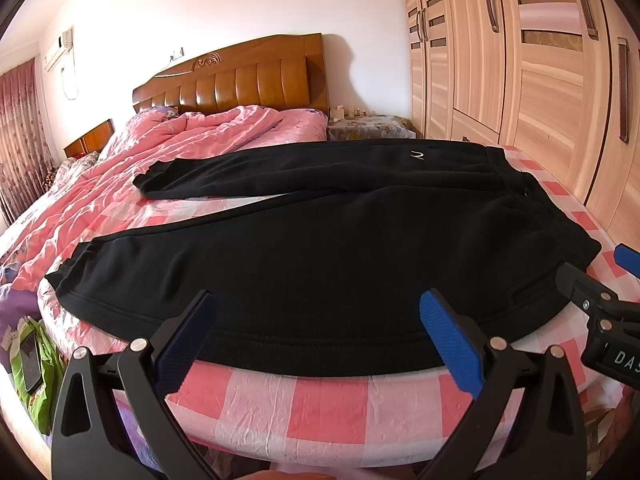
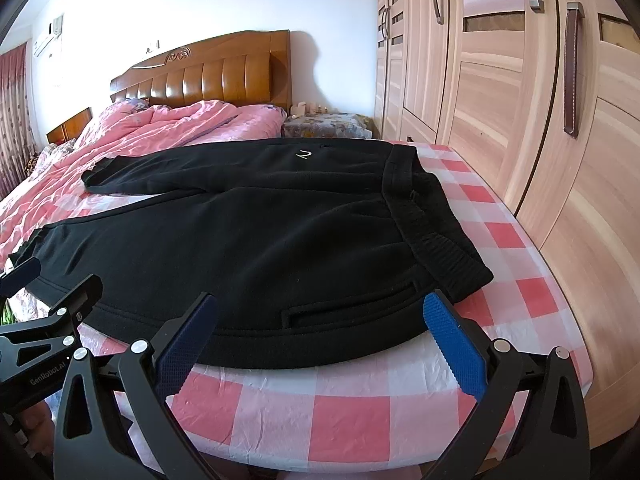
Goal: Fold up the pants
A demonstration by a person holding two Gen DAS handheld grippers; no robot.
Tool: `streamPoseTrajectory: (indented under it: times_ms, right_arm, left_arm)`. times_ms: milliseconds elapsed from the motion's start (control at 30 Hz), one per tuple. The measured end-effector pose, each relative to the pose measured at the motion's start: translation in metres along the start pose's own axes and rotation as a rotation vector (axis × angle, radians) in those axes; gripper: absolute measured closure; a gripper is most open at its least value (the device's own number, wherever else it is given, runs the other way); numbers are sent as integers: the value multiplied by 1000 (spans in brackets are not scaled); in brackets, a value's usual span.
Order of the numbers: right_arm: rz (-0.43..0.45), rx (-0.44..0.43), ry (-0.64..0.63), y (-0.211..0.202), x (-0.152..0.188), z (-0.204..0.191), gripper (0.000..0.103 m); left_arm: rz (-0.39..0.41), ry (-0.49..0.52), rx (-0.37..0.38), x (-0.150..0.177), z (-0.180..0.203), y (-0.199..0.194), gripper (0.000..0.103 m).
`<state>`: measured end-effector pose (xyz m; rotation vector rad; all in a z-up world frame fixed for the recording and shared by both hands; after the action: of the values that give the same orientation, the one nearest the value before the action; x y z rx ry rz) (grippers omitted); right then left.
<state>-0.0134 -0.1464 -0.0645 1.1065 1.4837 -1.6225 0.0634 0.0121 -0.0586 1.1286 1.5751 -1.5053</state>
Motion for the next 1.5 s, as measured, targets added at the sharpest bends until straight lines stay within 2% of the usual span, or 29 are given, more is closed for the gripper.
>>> streamPoseTrajectory:
  times_ms: [700,1233,1400,1433,1500]
  right_arm:
    - [-6,-6,9,0,3,-3,4]
    - [-36,-14,30,3,9,-3,4]
    - [-51,11,38,17,9,20,4]
    - [-60,34,41,22,9,32,4]
    - [-93,134,82,32,13,73,4]
  left_arm:
    - [-3,1,-1,1,2,0,1]
    - [-33,-5,3,9,-2,3,1]
    - [-46,-12,8,13,-7,6,1]
    - [-38,-19,3,13,-15,6,1]
    - [-20,-56,-32,16,-37,4,1]
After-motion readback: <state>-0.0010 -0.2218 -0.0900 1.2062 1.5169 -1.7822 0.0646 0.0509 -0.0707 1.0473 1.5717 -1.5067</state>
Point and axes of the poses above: each gripper's, at about its wrist camera, not at the fingertips, and y roughly the way its jaws point, z to its right, x to its underside, the point moved 8 cm from there along y, roughly the way its jaws point, and after that the axes turned 12 degrees about z, right-handed, at the moved point
